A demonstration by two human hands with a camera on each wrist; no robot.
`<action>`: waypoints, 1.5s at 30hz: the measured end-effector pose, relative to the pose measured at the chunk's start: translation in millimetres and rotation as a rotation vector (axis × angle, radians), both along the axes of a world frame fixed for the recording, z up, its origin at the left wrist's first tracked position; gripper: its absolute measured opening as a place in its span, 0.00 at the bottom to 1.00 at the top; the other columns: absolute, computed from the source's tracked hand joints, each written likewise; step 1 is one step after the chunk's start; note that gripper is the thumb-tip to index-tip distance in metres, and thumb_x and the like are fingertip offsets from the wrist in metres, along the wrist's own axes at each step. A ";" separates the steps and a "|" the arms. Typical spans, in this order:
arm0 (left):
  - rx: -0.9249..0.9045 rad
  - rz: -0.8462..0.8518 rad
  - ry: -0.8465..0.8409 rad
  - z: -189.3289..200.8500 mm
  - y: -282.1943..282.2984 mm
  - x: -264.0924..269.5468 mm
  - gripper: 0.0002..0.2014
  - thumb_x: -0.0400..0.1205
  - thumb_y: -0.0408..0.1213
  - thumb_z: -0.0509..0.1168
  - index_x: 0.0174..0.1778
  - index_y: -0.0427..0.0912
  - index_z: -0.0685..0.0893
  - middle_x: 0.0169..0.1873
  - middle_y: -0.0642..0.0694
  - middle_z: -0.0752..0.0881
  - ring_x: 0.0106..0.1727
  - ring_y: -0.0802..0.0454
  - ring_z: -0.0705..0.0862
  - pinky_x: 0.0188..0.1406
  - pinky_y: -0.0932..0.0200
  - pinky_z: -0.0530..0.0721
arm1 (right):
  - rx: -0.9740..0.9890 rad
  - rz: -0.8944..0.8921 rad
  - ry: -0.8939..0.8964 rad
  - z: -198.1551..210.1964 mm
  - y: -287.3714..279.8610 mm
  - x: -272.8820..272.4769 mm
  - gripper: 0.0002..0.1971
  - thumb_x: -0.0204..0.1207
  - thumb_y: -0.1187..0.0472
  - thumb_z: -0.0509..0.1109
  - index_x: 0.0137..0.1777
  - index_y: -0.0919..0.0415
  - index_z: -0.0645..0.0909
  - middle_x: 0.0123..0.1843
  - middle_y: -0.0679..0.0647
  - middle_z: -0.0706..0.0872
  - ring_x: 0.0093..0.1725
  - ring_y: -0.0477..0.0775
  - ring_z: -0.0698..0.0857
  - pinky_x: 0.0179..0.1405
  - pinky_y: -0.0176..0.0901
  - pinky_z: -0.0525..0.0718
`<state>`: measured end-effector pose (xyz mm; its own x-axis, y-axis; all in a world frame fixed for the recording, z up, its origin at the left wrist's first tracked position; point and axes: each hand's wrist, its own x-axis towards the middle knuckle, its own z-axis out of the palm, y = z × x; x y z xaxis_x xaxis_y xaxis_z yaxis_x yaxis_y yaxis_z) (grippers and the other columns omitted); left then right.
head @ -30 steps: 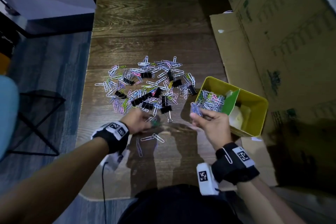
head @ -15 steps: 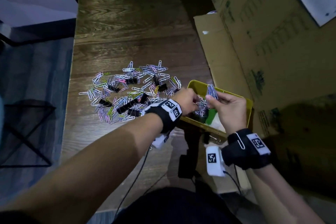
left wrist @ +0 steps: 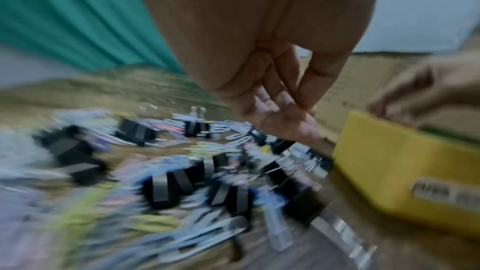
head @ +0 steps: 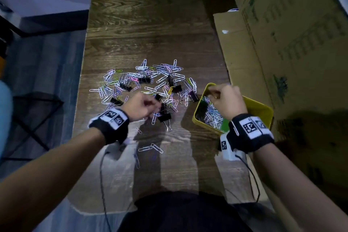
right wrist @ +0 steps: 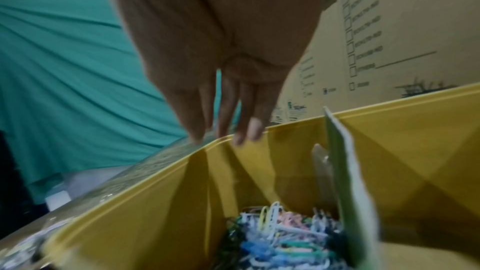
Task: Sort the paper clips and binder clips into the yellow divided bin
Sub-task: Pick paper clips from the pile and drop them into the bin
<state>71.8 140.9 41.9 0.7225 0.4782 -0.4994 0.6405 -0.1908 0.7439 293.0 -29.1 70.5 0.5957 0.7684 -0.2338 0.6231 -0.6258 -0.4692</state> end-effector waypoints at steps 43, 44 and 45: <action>0.175 0.190 0.145 -60.7 -35.3 -116.5 0.12 0.65 0.23 0.71 0.37 0.44 0.82 0.28 0.47 0.86 0.28 0.61 0.83 0.34 0.63 0.80 | -0.319 0.594 -0.034 -98.6 -4.9 -208.6 0.15 0.71 0.80 0.61 0.56 0.71 0.80 0.62 0.65 0.74 0.57 0.69 0.81 0.52 0.61 0.84; 0.031 0.318 0.099 -59.4 -33.8 -120.2 0.15 0.65 0.20 0.70 0.37 0.45 0.81 0.25 0.49 0.85 0.25 0.62 0.81 0.30 0.65 0.79 | -0.322 0.611 -0.059 -97.4 -5.7 -209.5 0.18 0.70 0.81 0.60 0.59 0.72 0.78 0.63 0.66 0.73 0.59 0.69 0.80 0.56 0.62 0.82; -0.120 0.448 0.031 -57.4 -33.8 -123.9 0.16 0.67 0.17 0.69 0.38 0.45 0.81 0.24 0.51 0.84 0.24 0.60 0.80 0.27 0.66 0.78 | -0.328 0.631 -0.083 -96.7 -5.9 -210.2 0.21 0.70 0.82 0.58 0.63 0.73 0.76 0.64 0.67 0.72 0.62 0.69 0.77 0.60 0.62 0.80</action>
<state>-52.1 107.1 -15.5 0.4417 0.6771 -0.5886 0.6627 0.1961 0.7228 82.8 -35.1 -26.2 0.0869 0.8701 -0.4851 0.9382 -0.2352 -0.2538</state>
